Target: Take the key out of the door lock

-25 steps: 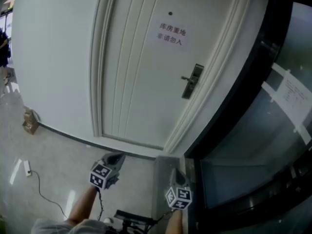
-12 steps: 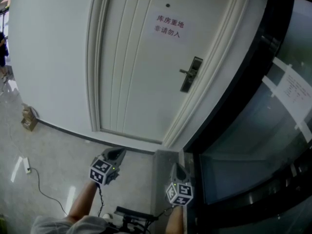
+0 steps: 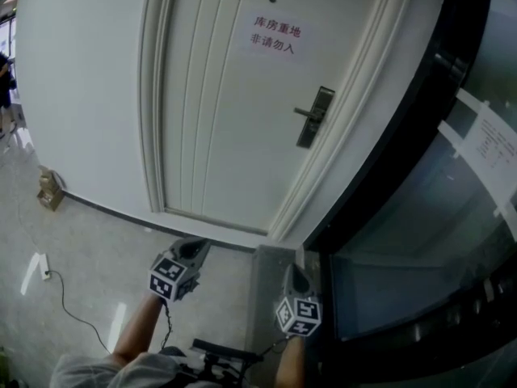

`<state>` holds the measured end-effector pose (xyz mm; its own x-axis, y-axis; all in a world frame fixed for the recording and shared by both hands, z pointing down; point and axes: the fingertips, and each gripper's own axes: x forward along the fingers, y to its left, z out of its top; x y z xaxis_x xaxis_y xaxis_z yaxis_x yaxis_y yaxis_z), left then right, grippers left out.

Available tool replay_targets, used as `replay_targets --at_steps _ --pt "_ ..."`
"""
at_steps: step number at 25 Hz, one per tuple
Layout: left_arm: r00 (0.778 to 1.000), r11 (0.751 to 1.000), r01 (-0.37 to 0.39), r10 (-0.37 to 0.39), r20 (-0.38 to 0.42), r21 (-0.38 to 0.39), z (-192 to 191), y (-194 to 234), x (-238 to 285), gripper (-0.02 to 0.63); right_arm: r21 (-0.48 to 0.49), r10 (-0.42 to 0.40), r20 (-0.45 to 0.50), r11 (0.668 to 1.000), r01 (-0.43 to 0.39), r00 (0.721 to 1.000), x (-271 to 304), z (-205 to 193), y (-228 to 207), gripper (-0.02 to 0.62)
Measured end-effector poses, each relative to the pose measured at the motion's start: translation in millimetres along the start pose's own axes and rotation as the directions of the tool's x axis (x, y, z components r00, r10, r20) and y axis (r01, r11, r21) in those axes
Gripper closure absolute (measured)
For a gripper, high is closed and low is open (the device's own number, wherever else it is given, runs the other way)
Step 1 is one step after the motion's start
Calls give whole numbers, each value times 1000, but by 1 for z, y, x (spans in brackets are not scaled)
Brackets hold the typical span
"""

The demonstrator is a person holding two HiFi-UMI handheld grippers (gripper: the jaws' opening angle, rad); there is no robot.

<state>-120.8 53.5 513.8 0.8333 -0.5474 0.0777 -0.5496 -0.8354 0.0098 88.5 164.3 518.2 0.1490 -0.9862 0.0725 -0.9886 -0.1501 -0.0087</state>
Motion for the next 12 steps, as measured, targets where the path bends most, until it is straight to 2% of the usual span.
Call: replay_targets --at_steps 12 --pt "1000 1000 -9 9 -2 -7 2 -18 39 613 4 5 -10 1000 -5 1000 16 -7 -41 584"
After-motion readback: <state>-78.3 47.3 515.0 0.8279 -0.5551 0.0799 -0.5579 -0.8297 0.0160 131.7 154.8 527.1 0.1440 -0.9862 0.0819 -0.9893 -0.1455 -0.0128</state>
